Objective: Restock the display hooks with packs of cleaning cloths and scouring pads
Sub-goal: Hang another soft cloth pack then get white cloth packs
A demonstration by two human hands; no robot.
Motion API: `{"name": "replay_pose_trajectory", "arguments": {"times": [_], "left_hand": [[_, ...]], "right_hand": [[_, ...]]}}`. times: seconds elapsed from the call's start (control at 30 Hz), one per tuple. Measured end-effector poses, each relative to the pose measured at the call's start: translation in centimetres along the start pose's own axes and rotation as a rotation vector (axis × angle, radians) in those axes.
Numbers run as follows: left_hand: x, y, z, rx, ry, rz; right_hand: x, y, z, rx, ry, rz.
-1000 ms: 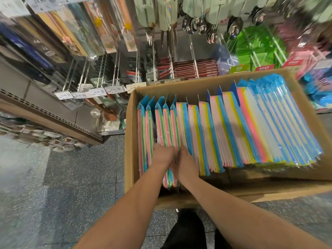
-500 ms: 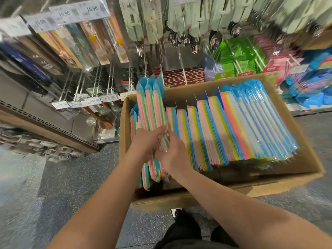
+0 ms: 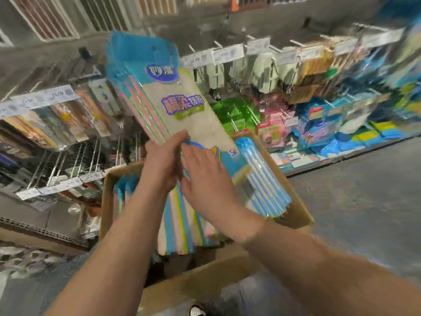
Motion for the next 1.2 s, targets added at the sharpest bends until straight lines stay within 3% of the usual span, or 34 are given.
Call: {"name": "replay_pose_trajectory", "arguments": {"times": [0.1,0.2,0.27,0.47,0.6,0.7,0.77,0.93,1.2], "left_hand": [[-1.7,7.0,1.8,0.017,-0.013,0.065],[-4.0,14.3,5.3,0.075,-0.017,0.113],[-5.3,19.5,8.2,0.085,-0.032,0.141],[-12.3,37.9,15.4,0.13,-0.178,0.399],[-16.5,50.0,18.3,0.157,-0.232,0.606],[-18.8,58.2,20.4,0.2,-0.268,0.709],[-19.6,63.3,22.2,0.221,-0.309,0.776],[-19.9,76.7,26.5,0.279,-0.287,0.932],[-18.5,99.7,30.9,0.317,-0.233,1.119]], "right_hand": [[-2.1,-4.4,-5.5,-0.027,0.0,0.005],[-4.7,-8.6,-13.2,0.169,0.023,0.159],[-6.3,-13.0,-19.9,0.259,0.09,0.157],[-11.3,-27.6,-45.9,0.413,0.625,-0.163],[-14.7,-31.5,-59.7,0.66,0.929,-0.083],[-16.1,-33.5,-66.1,1.073,0.938,-0.079],[-16.9,-35.5,-69.7,1.221,0.929,-0.126],[-17.7,-40.1,-79.8,1.336,0.928,-0.235],[-16.6,-48.3,-97.8,1.24,0.97,-0.431]]}}
Point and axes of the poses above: each hand's wrist, its own x-axis towards the middle knuckle, its own y-axis out of the palm, z = x × y, the point moved 8 cm from there along x, towards the middle knuckle, and after that the axes turned 3 degrees about -x, right-handed, at the moved point
